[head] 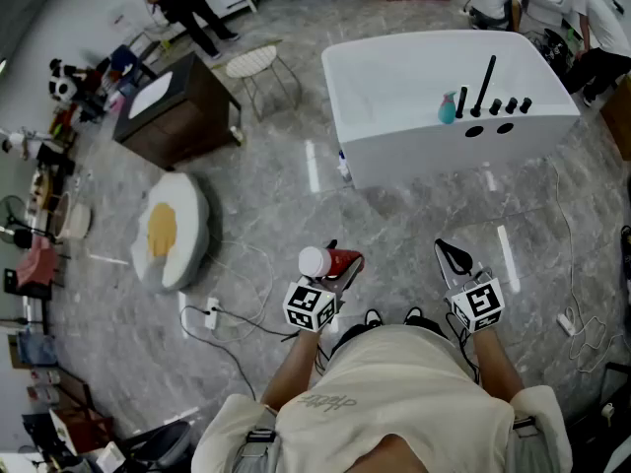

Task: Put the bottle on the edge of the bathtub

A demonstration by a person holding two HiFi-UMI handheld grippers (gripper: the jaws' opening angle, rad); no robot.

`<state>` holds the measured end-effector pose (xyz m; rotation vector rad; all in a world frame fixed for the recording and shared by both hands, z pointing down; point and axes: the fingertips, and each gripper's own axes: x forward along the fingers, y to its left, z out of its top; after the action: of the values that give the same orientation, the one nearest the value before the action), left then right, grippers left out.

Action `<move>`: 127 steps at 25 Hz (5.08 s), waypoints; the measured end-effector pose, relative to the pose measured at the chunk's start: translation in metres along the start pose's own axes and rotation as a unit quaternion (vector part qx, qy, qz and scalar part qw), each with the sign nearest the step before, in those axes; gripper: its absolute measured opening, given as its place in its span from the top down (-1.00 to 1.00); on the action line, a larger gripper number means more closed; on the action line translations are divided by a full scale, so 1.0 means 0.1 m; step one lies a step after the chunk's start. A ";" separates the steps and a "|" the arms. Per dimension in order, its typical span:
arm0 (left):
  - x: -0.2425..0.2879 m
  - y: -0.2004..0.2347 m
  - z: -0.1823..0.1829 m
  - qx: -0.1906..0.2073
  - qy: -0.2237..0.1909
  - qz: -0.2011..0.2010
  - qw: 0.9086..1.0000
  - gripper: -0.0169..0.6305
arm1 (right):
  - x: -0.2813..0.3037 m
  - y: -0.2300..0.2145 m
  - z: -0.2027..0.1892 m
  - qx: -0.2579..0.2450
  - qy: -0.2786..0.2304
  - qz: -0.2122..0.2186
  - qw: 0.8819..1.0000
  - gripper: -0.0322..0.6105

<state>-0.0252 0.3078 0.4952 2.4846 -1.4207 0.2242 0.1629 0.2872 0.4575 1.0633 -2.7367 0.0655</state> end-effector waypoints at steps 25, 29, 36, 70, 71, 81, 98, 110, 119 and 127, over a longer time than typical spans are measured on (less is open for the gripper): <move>0.14 0.75 -0.07 -0.023 0.024 -0.033 0.999 0.02 | 0.68 0.13 -0.21 0.032 0.047 -0.026 0.998 0.89; 0.37 0.85 -0.03 -0.050 0.022 -0.035 0.998 0.02 | 0.96 -0.06 -0.27 0.048 0.045 -0.007 0.998 0.89; 0.99 1.16 0.38 -0.025 0.030 -0.003 0.999 0.02 | 1.48 -0.78 -0.12 0.028 0.034 0.020 0.999 0.89; 3.11 2.75 0.67 -0.022 0.069 -0.055 0.996 0.02 | 3.33 -2.32 0.28 0.061 0.078 -0.019 0.995 0.89; 3.18 2.83 0.66 -0.016 0.071 -0.061 0.995 0.02 | 3.42 -2.32 0.33 0.057 0.077 -0.021 0.995 0.89; 3.75 3.22 0.29 0.014 0.123 -0.104 0.987 0.02 | 3.70 -2.26 0.17 0.062 0.123 -0.045 0.989 0.89; 4.83 3.72 -0.93 0.039 0.191 -0.035 0.980 0.02 | 3.89 -2.63 -0.59 0.109 0.227 0.017 0.968 0.89; 5.08 3.53 -1.11 0.105 0.188 -0.062 0.975 0.01 | 3.98 -2.65 -0.70 0.113 0.244 0.044 0.962 0.89; 5.01 3.51 -1.19 0.144 0.171 -0.062 0.973 -0.03 | 3.98 -2.57 -0.75 0.116 0.247 0.050 0.961 0.89; 4.95 3.47 -1.26 0.130 0.183 -0.065 0.972 -0.16 | 3.97 -2.48 -0.73 0.112 0.238 0.052 0.963 0.89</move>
<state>-0.0732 -0.2268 0.8007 2.5486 -1.1315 0.8412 0.0563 -0.1510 0.6026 0.8188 -2.3753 0.5797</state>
